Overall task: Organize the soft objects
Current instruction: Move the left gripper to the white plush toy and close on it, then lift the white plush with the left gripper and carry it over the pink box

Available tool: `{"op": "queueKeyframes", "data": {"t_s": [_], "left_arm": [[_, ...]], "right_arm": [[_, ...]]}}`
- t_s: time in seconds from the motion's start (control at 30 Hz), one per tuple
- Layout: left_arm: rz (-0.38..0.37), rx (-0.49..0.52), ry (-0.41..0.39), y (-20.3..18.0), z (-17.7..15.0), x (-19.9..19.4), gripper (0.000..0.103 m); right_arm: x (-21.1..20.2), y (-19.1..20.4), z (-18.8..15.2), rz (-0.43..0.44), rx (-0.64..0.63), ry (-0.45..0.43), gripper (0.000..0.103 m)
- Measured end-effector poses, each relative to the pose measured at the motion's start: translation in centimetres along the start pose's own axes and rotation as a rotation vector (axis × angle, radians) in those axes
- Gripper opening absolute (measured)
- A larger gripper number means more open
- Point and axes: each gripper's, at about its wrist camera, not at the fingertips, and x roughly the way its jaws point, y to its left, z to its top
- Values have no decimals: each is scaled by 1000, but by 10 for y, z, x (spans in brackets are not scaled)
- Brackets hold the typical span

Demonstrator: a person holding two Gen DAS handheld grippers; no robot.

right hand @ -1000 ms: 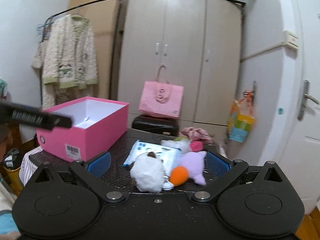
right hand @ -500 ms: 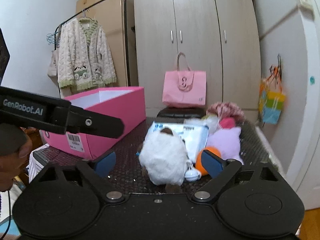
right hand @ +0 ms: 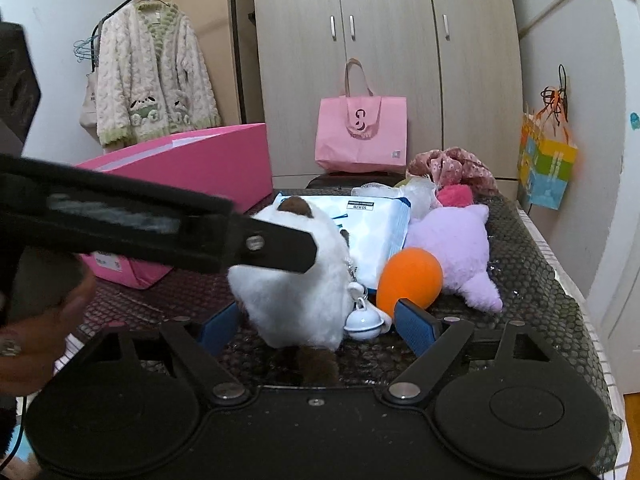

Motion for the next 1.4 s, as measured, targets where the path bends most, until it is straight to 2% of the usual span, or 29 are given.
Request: {"op": "queueKeyframes", "data": {"t_s": [0.13,0.2,0.27,0.5,0.73,1.03,1.17,1.3,1.4], "left_arm": [[-49,-11,24,1,2,11,77],[-88,-28,48,4,1,14,67],[-130,-59,76,7,1,15,62],[-131,-87,86,9,-6,18,62],[-114,-33,79,1,-7,7,61],[-74,-1,88,-1,-3,-16,61],[-85,-20,124,6,-3,-24,61],[-95,-14,202,12,-2,-27,61],[-107,-20,254,19,1,-31,62]], "right_arm": [[1,9,2,-32,-73,-31,87],[0,14,3,-41,-121,-47,81],[1,16,5,-40,-145,-44,76],[8,14,6,-26,-137,-25,73],[3,17,7,-17,-134,-26,67],[-10,27,11,29,-107,-31,66],[-14,30,14,66,-56,-7,66],[-13,28,19,113,38,57,66],[-11,35,21,126,45,97,66]]}}
